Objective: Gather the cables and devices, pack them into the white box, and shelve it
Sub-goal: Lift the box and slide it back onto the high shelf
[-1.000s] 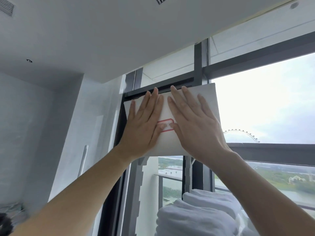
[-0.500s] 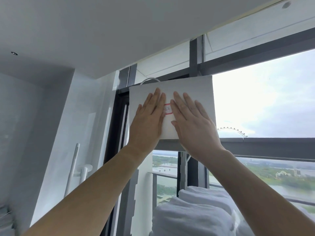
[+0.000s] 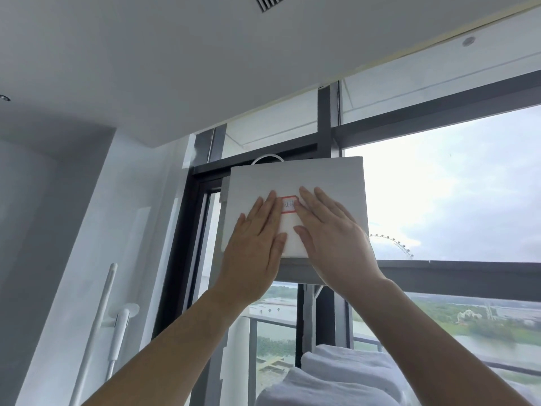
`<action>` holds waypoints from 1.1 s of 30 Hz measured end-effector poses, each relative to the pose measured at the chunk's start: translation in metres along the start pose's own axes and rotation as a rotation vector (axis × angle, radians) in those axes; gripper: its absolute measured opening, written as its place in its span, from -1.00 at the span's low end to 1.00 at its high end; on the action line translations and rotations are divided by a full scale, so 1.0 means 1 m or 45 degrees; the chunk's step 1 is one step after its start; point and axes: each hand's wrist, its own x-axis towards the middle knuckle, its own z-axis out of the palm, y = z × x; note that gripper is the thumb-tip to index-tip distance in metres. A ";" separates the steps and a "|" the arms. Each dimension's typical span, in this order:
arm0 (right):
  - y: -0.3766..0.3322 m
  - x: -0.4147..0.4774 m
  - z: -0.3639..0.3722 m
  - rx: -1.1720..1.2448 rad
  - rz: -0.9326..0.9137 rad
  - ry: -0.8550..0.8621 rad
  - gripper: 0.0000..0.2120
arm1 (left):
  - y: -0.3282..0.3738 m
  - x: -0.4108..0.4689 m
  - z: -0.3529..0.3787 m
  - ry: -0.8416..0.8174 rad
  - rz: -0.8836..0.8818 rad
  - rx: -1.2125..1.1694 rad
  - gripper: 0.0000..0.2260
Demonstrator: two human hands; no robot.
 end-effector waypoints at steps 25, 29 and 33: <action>0.018 0.003 0.055 -0.161 -0.027 -0.608 -0.69 | -0.034 -0.018 0.069 -0.131 -0.117 -0.220 -0.48; 0.016 0.002 0.049 -0.137 -0.015 -0.593 -0.69 | -0.035 -0.016 0.067 -0.181 -0.132 -0.236 -0.45; 0.013 0.000 0.046 -0.072 0.107 -0.568 -0.70 | -0.034 -0.015 0.065 -0.253 -0.147 -0.214 -0.44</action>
